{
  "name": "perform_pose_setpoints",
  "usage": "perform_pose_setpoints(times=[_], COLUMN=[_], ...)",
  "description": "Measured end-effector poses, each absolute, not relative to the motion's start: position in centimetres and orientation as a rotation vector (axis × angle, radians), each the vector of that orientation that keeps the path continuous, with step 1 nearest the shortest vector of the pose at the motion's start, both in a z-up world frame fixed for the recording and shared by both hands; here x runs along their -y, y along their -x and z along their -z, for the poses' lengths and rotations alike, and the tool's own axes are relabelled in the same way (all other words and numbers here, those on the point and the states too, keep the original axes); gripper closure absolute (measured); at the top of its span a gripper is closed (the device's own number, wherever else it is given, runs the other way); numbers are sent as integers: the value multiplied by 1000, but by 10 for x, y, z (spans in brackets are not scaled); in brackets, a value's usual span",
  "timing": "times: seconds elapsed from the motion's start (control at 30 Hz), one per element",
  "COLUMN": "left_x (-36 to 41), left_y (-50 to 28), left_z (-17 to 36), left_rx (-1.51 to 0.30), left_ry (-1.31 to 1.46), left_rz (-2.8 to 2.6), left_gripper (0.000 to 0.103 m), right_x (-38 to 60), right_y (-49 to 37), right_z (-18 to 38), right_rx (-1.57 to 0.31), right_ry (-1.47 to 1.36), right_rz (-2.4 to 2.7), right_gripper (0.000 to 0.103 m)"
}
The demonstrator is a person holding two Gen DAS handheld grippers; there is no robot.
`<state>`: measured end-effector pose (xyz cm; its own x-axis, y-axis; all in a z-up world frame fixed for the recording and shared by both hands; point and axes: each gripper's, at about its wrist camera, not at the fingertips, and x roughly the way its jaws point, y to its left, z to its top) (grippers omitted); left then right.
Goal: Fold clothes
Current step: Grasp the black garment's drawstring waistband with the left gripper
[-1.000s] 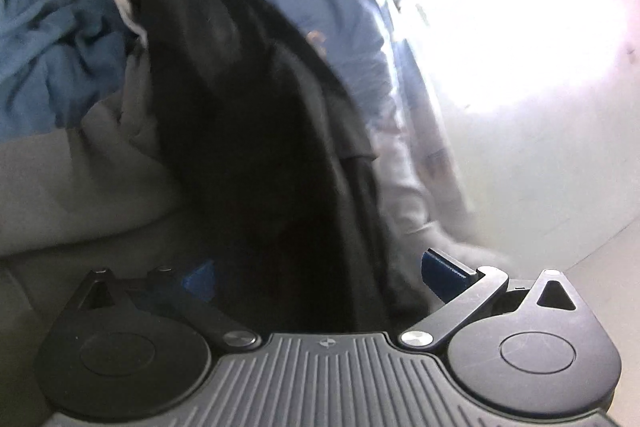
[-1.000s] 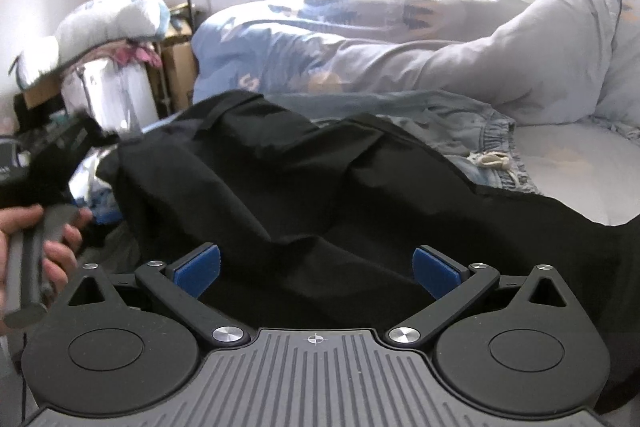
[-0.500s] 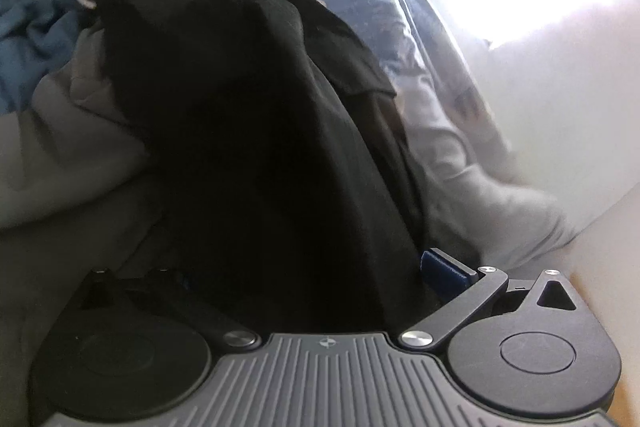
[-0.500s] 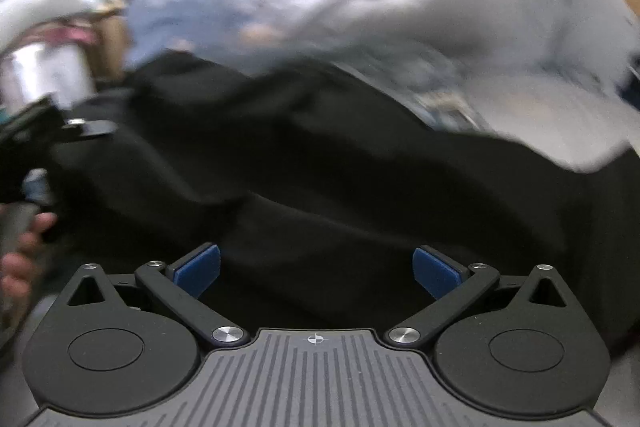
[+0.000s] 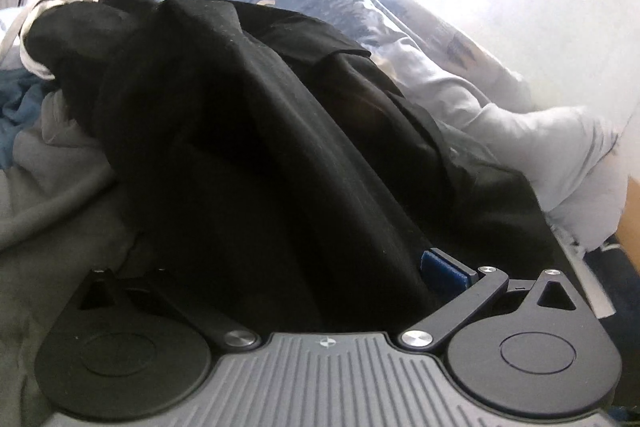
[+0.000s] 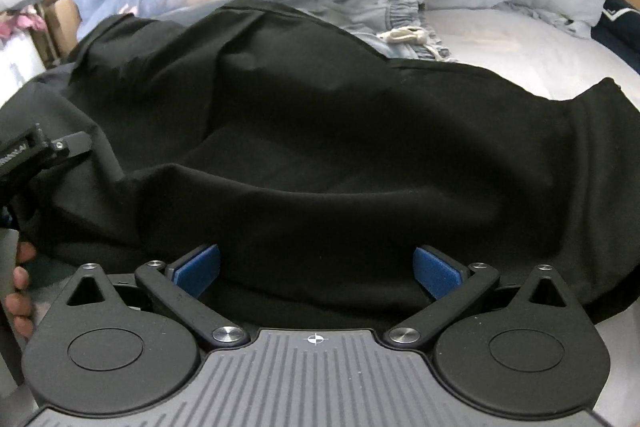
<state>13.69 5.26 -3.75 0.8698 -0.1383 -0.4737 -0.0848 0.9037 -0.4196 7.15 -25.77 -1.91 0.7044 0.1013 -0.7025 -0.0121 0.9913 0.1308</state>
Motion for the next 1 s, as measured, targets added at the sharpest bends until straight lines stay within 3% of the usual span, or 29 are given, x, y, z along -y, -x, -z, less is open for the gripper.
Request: perform_pose_setpoints(times=[0.37, 0.7, 0.77, 0.83, 0.93, 1.0], left_x=[-39, -38, -52, -69, -81, -88], left_y=[-132, -135, -131, -128, -125, -123], left_z=[37, 36, 34, 33, 29, 27], left_rx=[-494, -495, -475, -494, -482, -474], left_ry=[364, 371, 493, 628, 750, 832], left_rz=[-13, -9, -11, -51, -4, 27], left_gripper=[0, 0, 19, 54, 84, 90], right_x=[249, 250, 251, 254, 255, 248], right_y=[-61, -63, -63, -63, -58, -50], right_z=[39, 39, 37, 32, 22, 14], right_rx=[-642, -640, -649, -671, -664, -592], right_ry=[-25, -28, -29, -41, -51, -13], right_rz=[-82, -90, -100, -125, -193, -226], right_gripper=[0, 0, 0, 0, 0, 0])
